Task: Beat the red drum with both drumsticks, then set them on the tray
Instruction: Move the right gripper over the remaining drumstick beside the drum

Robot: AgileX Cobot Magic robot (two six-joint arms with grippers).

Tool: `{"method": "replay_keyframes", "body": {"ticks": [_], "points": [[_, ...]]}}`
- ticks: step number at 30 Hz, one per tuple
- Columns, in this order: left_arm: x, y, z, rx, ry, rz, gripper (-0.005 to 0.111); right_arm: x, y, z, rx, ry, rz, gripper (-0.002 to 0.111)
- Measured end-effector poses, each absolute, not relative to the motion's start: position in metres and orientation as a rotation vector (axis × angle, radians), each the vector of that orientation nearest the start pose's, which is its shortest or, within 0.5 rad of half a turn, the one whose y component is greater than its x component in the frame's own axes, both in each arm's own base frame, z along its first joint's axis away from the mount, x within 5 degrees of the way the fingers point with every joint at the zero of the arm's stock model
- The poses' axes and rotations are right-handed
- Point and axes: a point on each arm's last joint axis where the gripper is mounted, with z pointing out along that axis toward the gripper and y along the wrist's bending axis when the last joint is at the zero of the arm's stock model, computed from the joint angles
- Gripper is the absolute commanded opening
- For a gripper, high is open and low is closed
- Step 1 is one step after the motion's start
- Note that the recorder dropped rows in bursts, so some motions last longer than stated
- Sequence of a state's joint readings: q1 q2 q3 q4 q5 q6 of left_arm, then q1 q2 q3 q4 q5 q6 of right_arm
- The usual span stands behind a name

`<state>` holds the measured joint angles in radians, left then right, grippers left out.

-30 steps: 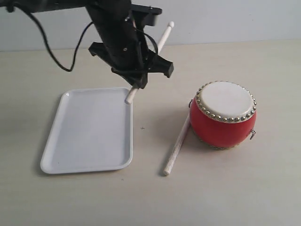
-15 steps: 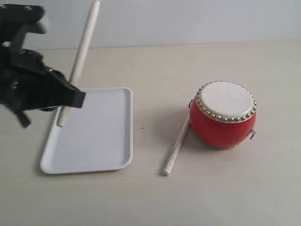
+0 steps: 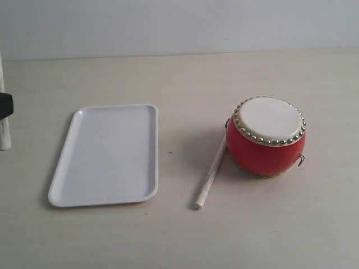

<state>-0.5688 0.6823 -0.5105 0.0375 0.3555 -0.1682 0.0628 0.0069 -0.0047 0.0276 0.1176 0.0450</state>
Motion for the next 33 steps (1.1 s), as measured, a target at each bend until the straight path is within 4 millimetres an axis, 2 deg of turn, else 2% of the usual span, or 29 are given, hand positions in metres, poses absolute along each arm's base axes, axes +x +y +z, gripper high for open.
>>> {"method": "replay_keyframes", "body": {"ticks": [10,14,17,19,23,27,30,33], "points": [[0.117,-0.074,0.298,0.416,1.910,-0.454,0.000,0.057,0.004,0.204,-0.006,1.604,0.097,0.000],[0.117,-0.074,0.289,0.402,1.918,-0.465,0.000,0.057,0.004,0.206,-0.028,1.582,0.075,0.000],[0.117,-0.074,0.285,0.398,1.922,-0.469,0.000,0.056,0.004,0.214,0.014,1.487,0.116,0.000],[0.117,-0.074,0.284,0.396,1.923,-0.470,0.000,0.055,0.003,0.221,0.103,1.410,0.211,0.000],[0.117,-0.074,0.285,0.393,1.919,-0.473,0.000,0.053,-0.001,0.231,0.391,1.253,0.532,0.000],[0.117,-0.074,0.285,0.393,1.917,-0.474,0.000,0.053,-0.004,0.233,0.671,1.148,0.862,0.000],[0.117,-0.074,0.285,0.393,1.917,-0.474,0.000,0.054,-0.002,0.227,0.824,1.155,1.040,0.000],[0.117,-0.074,0.285,0.393,1.917,-0.474,0.000,0.057,0.002,0.217,0.890,1.278,1.059,0.000]]}}
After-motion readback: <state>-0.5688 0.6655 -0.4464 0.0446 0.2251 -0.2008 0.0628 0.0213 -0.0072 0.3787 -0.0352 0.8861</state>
